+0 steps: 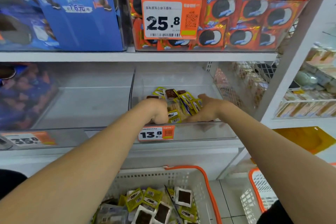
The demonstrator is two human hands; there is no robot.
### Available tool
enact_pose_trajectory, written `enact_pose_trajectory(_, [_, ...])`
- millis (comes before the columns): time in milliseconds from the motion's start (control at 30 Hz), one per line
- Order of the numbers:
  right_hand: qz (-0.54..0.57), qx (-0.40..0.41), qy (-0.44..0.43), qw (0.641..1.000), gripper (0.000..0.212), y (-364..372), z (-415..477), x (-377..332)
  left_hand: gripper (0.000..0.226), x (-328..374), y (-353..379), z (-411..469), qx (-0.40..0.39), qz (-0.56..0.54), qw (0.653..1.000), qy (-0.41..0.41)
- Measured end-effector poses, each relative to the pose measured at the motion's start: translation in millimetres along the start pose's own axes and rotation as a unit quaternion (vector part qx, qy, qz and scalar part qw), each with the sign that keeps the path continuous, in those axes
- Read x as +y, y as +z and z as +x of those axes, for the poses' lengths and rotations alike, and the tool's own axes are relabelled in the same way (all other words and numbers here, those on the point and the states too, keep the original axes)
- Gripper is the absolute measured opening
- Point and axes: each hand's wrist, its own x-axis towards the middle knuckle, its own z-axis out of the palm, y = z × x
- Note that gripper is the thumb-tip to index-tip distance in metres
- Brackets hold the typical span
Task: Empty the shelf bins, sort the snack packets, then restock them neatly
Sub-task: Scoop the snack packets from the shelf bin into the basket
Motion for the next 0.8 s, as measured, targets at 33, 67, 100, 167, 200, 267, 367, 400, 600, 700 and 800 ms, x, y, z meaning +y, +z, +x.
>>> enact_pose_trajectory(33, [-0.019, 0.004, 0.005, 1.000, 0.141, 3.0, 7.0, -0.6, 0.060, -1.0, 2.0, 6.3, 0.005, 0.007, 1.000, -0.002])
enact_pose_trajectory(67, [-0.034, 0.010, 0.008, 0.999, 0.144, 5.4, 10.3, -2.3, 0.058, -1.9, 4.6, 11.7, 0.012, 0.022, 1.000, 0.001])
enact_pose_trajectory(100, [-0.045, 0.016, 0.011, 0.999, 0.148, 7.9, 14.5, -3.6, 0.055, -2.6, 7.3, 15.9, 0.019, 0.034, 0.999, 0.000])
enact_pose_trajectory(167, [-0.045, 0.022, -0.003, 0.999, 0.139, 11.7, 23.0, -5.9, 0.053, -4.5, 12.8, 26.5, 0.035, 0.031, 0.999, -0.012])
enact_pose_trajectory(200, [-0.019, 0.028, -0.008, 0.999, 0.125, 11.9, 25.2, -7.8, 0.058, -4.3, 14.2, 29.5, 0.044, 0.025, 0.999, -0.011])
enact_pose_trajectory(267, [0.056, 0.034, -0.006, 0.998, 0.104, 10.5, 30.2, -9.2, 0.071, -4.1, 15.6, 35.5, 0.064, -0.003, 0.998, -0.004])
enact_pose_trajectory(367, [0.152, 0.008, -0.006, 0.988, 0.078, 4.4, 32.8, -5.2, 0.052, -7.8, 12.7, 42.8, 0.079, -0.029, 0.996, 0.010])
enact_pose_trajectory(400, [0.187, -0.012, -0.005, 0.982, 0.067, 0.7, 31.1, -3.4, 0.053, -9.2, 11.7, 45.6, 0.079, -0.036, 0.996, 0.010])
enact_pose_trajectory(600, [0.227, 0.018, 0.027, 0.973, 0.107, -7.9, 30.6, -1.1, 0.121, -11.7, 15.2, 60.0, 0.090, 0.023, 0.995, -0.041])
enact_pose_trajectory(700, [0.125, 0.011, -0.023, 0.992, 0.138, -5.2, 31.1, -5.2, 0.161, -8.0, 14.8, 72.4, 0.056, 0.021, 0.995, -0.082])
enact_pose_trajectory(800, [0.037, 0.013, -0.038, 0.999, 0.138, -1.3, 32.7, -10.2, 0.160, 2.3, 9.3, 70.0, 0.061, 0.010, 0.995, -0.080])
